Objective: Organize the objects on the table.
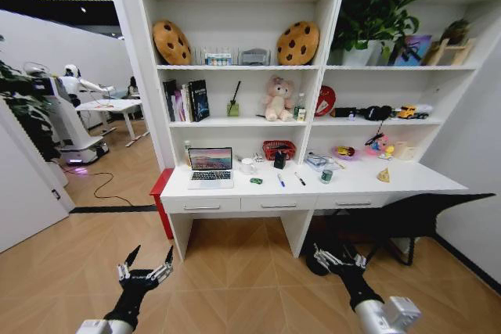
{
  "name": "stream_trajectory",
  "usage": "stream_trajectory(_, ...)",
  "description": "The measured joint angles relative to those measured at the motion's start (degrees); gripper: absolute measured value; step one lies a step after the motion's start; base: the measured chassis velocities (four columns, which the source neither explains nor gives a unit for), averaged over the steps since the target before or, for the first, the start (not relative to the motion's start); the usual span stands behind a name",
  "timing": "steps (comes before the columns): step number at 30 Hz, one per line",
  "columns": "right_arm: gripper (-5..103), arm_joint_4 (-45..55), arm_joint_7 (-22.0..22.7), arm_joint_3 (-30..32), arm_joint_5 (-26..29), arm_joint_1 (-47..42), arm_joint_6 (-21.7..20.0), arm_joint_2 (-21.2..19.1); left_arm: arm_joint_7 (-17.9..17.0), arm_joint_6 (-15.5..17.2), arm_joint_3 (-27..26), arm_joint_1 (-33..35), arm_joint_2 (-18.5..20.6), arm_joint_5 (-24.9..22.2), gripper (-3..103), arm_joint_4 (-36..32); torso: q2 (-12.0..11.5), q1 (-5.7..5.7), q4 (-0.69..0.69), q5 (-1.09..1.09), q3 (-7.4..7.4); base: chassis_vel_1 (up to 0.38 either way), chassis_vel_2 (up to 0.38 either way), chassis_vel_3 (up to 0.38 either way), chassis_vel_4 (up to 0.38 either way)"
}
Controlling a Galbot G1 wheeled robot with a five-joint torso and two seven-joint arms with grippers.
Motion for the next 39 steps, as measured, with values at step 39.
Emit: stream_trajectory(39, 100, -0.93, -2.49, -1.07, -1.88, 0.59, 5.83, 0.09, -0.36, 1.57, -0.53, -2.29, 2.22, -1.53, 97, 1.94, -0.03, 0.04, -0.03, -0.04, 0.01, -0.238, 0.239, 0.232, -0.225)
